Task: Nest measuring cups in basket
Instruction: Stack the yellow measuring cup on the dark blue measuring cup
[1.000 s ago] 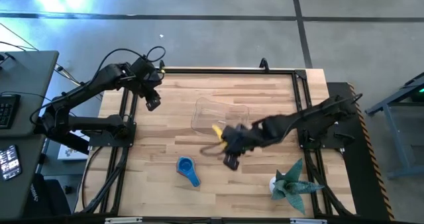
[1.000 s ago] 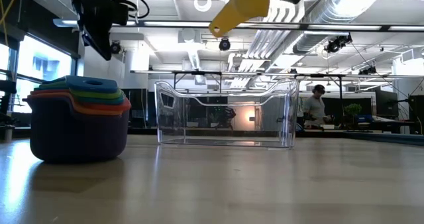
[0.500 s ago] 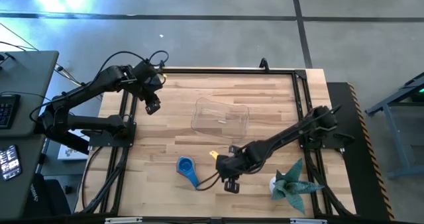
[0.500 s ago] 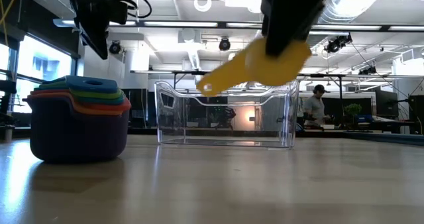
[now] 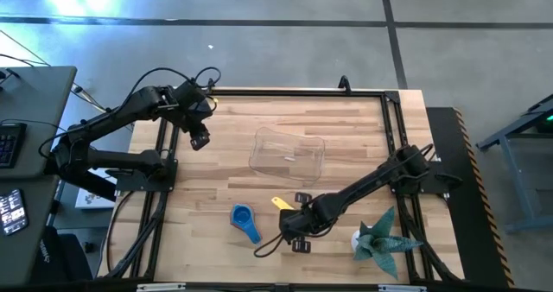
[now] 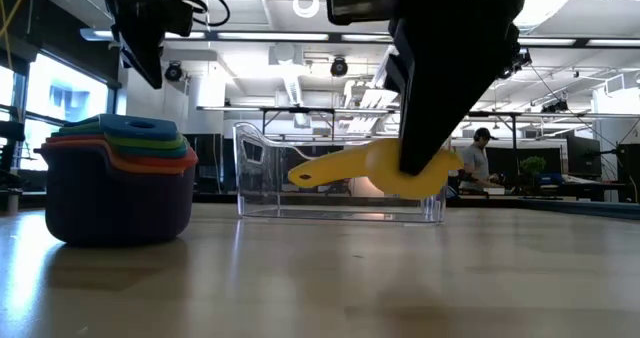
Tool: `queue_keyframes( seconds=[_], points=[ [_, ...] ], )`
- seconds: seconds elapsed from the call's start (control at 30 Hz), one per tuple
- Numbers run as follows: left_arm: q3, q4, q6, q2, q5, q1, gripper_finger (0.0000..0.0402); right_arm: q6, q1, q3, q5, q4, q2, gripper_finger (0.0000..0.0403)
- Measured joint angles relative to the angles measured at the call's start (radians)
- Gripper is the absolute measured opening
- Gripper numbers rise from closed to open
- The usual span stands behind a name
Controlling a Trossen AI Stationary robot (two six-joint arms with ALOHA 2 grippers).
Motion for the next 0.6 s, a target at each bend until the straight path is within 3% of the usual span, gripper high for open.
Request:
queue_keyframes(
  seconds=[0.6],
  points=[
    [0.0, 0.0, -0.016, 0.0, -0.001, 0.0, 0.006, -0.022, -0.001, 0.0, -0.039, -0.03, 0.037, 0.0]
  ],
)
